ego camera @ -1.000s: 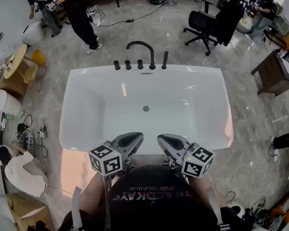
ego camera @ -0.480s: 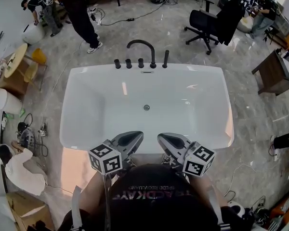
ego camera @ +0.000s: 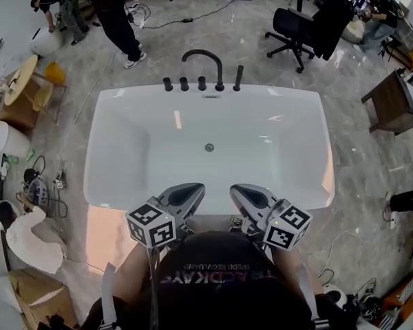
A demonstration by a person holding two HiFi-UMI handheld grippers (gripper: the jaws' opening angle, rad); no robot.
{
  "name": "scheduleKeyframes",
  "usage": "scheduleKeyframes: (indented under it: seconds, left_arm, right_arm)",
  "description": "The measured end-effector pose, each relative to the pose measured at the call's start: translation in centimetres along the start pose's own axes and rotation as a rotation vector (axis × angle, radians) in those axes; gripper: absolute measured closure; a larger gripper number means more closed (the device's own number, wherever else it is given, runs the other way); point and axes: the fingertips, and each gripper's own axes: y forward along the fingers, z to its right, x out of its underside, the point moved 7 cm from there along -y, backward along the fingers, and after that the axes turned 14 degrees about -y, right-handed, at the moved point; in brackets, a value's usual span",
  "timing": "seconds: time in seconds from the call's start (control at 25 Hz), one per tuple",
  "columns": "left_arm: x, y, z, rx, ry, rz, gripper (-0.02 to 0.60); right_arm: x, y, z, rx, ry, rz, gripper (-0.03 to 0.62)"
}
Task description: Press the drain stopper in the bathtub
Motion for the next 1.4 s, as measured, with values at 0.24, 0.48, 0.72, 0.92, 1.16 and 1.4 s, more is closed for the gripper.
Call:
scheduleKeyframes:
  seconds: [0.24, 0.48, 0.72, 0.92, 1.16, 1.4]
  left_arm:
    - [-0.1, 0.1, -0.3, 0.0, -0.03, -0.017, 0.573]
    - [0.2, -0.2, -1.0, -0.01, -0.072, -0.021, 0.574]
    - [1.2, -0.6, -1.5, -0.031, -0.115, -0.024, 0.572]
    - [1.6, -0.6, -2.3, -0.053, -0.158, -0.035, 0.574]
    - [2.3, -0.6, -3.8, -0.082, -0.2, -0.059, 0.572]
    - [3.2, 0.3, -5.5, -0.112, -0.24, -0.086, 0.572]
  right_arm:
    - [-0.5, 0.0, 1.1, 0.024, 0.018, 0.002, 0.583]
    - [-0.1, 0.5, 1.4, 0.028, 0.046, -0.008, 0.583]
    - [0.5, 0.9, 1.8, 0.024, 0.073, -0.029, 0.583]
    - [0.6, 1.8, 2.8, 0.02, 0.095, -0.055, 0.583]
    - [1.3, 3.1, 4.3, 0.02, 0.1, -0.111, 0.583]
    - [2.7, 4.1, 6.3, 0.018, 0.097, -0.181, 0.583]
